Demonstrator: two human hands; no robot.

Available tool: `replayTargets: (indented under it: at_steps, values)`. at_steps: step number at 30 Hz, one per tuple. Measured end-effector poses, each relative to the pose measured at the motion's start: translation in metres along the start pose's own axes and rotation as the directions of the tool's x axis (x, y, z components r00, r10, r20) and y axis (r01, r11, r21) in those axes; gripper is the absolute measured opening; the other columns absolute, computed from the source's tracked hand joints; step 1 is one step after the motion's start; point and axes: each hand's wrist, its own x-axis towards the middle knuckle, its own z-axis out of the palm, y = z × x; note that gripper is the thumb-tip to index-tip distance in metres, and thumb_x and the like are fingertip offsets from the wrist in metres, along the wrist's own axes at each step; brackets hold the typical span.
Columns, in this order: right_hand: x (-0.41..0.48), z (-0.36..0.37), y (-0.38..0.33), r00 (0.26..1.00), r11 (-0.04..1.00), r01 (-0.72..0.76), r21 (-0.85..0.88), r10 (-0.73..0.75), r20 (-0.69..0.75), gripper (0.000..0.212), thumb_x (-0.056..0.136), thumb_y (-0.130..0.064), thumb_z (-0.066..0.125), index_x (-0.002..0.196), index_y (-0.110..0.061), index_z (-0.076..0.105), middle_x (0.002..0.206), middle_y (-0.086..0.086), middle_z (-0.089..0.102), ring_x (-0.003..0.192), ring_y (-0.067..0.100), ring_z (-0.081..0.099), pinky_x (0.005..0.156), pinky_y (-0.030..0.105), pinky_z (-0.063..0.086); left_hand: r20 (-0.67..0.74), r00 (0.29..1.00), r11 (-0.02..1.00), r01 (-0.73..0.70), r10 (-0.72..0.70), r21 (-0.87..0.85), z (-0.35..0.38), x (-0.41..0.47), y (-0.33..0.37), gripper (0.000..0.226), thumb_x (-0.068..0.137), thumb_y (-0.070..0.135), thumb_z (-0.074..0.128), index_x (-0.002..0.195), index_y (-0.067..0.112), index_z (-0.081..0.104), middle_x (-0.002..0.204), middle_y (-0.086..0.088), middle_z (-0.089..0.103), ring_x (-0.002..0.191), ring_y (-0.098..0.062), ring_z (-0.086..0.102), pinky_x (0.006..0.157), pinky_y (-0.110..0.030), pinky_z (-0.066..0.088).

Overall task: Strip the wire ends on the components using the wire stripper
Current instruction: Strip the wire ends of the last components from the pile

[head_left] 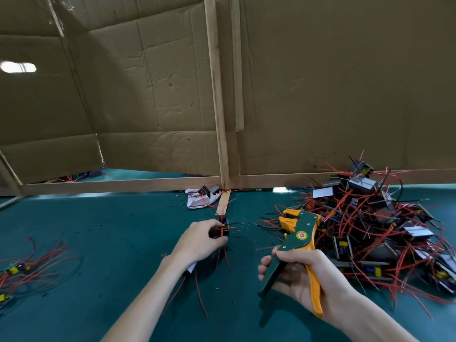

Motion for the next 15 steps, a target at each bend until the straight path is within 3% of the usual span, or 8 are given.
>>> replayTargets:
  at_steps: [4,9,12,15]
  values:
    - [-0.001,0.001,0.000,1.000,1.000,-0.003,0.004,0.003,-0.010,0.025,0.066,0.002,0.067,0.090,0.007,0.063,0.090,0.031,0.067,0.079,0.043,0.069,0.066,0.047,0.059,0.067,0.995,0.996,0.073,-0.077,0.056,-0.008,0.015,0.012,0.013,0.086,0.037,0.058,0.093,0.029,0.065,0.101,0.002,0.065,0.092,-0.019,0.061,0.084,-0.034,0.050]
    - [-0.002,0.004,0.000,1.000,1.000,-0.015,0.004,0.015,0.003,0.028,0.063,0.001,0.068,0.091,0.006,0.061,0.089,0.030,0.066,0.077,0.042,0.069,0.065,0.046,0.060,0.032,0.993,0.992,0.113,-0.115,0.047,-0.003,0.022,0.018,0.028,0.093,0.023,0.038,0.085,0.015,0.063,0.103,-0.006,0.063,0.097,-0.029,0.056,0.086,-0.037,0.046]
    - [-0.001,0.004,0.002,1.000,1.000,-0.019,-0.007,0.019,0.004,0.034,0.061,0.001,0.070,0.094,0.005,0.060,0.089,0.030,0.066,0.077,0.043,0.069,0.065,0.046,0.059,-0.095,0.994,0.991,0.061,-0.051,0.115,0.007,0.019,0.021,0.028,0.092,0.041,0.053,0.071,0.022,0.050,0.079,0.001,0.060,0.077,-0.023,0.057,0.063,-0.032,0.038]
    - [-0.001,0.003,0.003,1.000,1.000,-0.019,-0.013,0.019,0.002,0.033,0.063,0.001,0.069,0.094,0.005,0.059,0.088,0.029,0.066,0.077,0.043,0.069,0.065,0.047,0.060,-0.088,0.996,0.999,0.001,-0.004,-0.033,0.015,0.018,0.027,0.026,0.084,0.032,0.069,0.088,0.022,0.045,0.084,0.007,0.059,0.076,-0.017,0.055,0.067,-0.034,0.041]
